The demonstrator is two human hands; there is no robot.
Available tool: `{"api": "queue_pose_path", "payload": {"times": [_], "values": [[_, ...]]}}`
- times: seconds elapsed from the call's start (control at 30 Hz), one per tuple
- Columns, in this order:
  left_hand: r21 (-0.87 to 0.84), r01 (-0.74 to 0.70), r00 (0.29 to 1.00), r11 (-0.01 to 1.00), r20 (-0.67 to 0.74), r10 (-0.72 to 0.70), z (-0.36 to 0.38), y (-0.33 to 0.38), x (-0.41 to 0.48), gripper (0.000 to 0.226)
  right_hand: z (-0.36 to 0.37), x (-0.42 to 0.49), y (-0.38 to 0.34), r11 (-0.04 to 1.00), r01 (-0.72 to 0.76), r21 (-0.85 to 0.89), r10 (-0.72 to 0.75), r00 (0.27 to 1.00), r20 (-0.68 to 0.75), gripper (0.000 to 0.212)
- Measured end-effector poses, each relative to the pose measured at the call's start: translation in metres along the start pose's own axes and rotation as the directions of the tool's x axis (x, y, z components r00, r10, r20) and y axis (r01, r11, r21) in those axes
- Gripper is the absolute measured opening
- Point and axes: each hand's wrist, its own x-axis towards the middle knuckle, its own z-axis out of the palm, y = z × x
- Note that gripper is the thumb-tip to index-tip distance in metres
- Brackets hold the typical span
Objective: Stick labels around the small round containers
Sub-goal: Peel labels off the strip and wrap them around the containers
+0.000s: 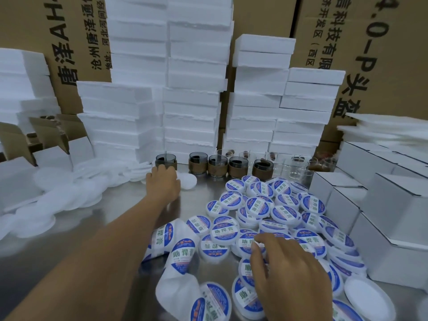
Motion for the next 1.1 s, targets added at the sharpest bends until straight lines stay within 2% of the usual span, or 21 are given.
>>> {"api": "queue_pose_path", "payload": {"times": [0.1, 0.2, 0.27, 0.33, 0.4, 0.47, 0.57, 0.63, 0.67, 0.73, 0.8, 0.87, 0.93, 1.0, 1.1], "values": [[0.045, 0.014, 1.0, 0.999, 0.004, -0.015, -0.001, 0.002, 0.002, 0.036, -0.001, 0.001, -0.002, 1.0, -0.011, 0.002, 0.011, 1.0, 0.019, 0.031], [0.028, -0.009, 1.0, 1.0, 0.0, 0.009, -0.006, 0.001, -0.003, 0.034, -0.004, 0.001, -0.003, 1.0, -0.001, -0.003, 0.002, 1.0, 0.021, 0.006], [-0.096, -0.01, 0.999, 0.995, -0.036, 0.007, -0.016, 0.002, -0.009, 0.033, -0.006, 0.0, -0.003, 1.0, -0.016, 0.016, 0.015, 0.998, 0.053, 0.015], [-0.365, -0.009, 0.999, 0.931, -0.052, -0.011, -0.034, 0.006, -0.019, 0.035, -0.007, -0.001, -0.005, 1.0, -0.016, 0.017, 0.015, 0.998, 0.064, 0.018], [-0.656, -0.014, 1.0, 0.754, -0.028, -0.006, -0.055, 0.012, -0.034, 0.038, -0.008, -0.002, -0.006, 0.999, -0.02, 0.026, 0.018, 0.997, 0.078, 0.019], [-0.854, 0.017, 1.0, 0.519, 0.023, 0.004, -0.076, 0.018, -0.055, 0.031, -0.01, -0.002, -0.008, 0.999, -0.028, 0.042, 0.024, 0.995, 0.098, 0.019], [-0.973, 0.128, 0.985, 0.192, 0.148, 0.093, -0.1, 0.026, -0.095, 0.024, -0.015, -0.002, -0.01, 0.993, -0.064, 0.095, 0.053, 0.992, 0.117, 0.019], [-0.976, 0.212, 0.965, -0.041, 0.203, 0.163, -0.11, 0.031, -0.126, 0.02, -0.02, -0.002, -0.012, 0.979, -0.113, 0.172, 0.092, 0.988, 0.125, 0.019], [-0.962, 0.245, 0.958, -0.119, 0.22, 0.186, -0.113, 0.033, -0.141, 0.02, -0.023, -0.001, -0.014, 0.958, -0.16, 0.238, 0.128, 0.981, 0.146, 0.02], [-0.935, 0.286, 0.945, -0.212, 0.239, 0.222, -0.112, 0.035, -0.169, 0.021, -0.029, 0.002, -0.02, 0.875, -0.285, 0.391, 0.197, 0.948, 0.25, 0.039], [-0.911, 0.322, 0.932, -0.256, 0.258, 0.253, -0.106, 0.036, -0.189, 0.023, -0.033, 0.003, -0.026, 0.741, -0.374, 0.558, 0.227, 0.921, 0.317, 0.051], [-0.897, 0.346, 0.92, -0.274, 0.268, 0.285, -0.101, 0.035, -0.203, 0.025, -0.036, 0.006, -0.031, 0.532, -0.462, 0.709, 0.257, 0.886, 0.385, 0.041], [-0.897, 0.361, 0.908, -0.256, 0.275, 0.317, -0.097, 0.035, -0.208, 0.027, -0.039, 0.01, -0.034, 0.36, -0.533, 0.766, 0.247, 0.846, 0.473, 0.021], [-0.899, 0.374, 0.895, -0.23, 0.283, 0.346, -0.094, 0.036, -0.21, 0.029, -0.042, 0.012, -0.035, 0.261, -0.579, 0.773, 0.207, 0.815, 0.541, 0.012], [-0.9, 0.371, 0.884, -0.228, 0.268, 0.382, -0.093, 0.037, -0.211, 0.034, -0.046, 0.013, -0.033, 0.173, -0.624, 0.762, 0.182, 0.781, 0.598, 0.015]]}}
